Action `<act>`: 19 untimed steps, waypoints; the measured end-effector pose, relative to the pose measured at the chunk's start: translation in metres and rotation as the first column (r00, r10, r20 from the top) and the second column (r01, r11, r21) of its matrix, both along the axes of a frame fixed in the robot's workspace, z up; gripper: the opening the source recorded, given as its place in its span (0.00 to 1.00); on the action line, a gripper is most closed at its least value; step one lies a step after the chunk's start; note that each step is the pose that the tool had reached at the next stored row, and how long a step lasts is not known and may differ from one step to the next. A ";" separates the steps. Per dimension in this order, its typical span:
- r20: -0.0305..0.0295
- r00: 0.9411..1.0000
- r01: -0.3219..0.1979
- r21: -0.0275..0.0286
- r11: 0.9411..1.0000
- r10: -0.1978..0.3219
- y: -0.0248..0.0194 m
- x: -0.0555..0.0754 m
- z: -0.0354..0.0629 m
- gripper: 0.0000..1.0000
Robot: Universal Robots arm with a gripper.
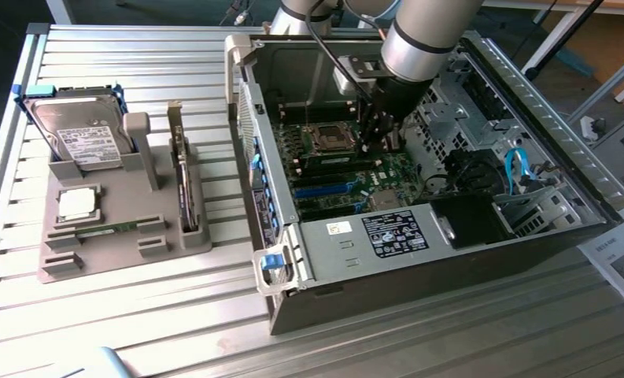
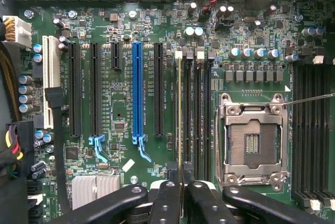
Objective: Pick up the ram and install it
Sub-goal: 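Insert the ram into the slot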
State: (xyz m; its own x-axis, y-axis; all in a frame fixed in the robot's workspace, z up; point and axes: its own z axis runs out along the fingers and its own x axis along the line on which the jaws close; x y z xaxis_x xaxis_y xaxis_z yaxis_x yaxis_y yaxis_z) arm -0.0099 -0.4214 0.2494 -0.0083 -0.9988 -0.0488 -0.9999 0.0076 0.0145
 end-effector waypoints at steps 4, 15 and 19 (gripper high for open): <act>0.000 1.000 0.000 0.000 1.000 0.000 0.0002 0.000 -0.0004 0.12; 0.000 1.000 0.000 0.000 1.000 0.000 0.0013 0.000 -0.0065 0.12; 0.000 1.000 0.000 0.000 1.000 0.000 0.0015 0.000 -0.0087 0.12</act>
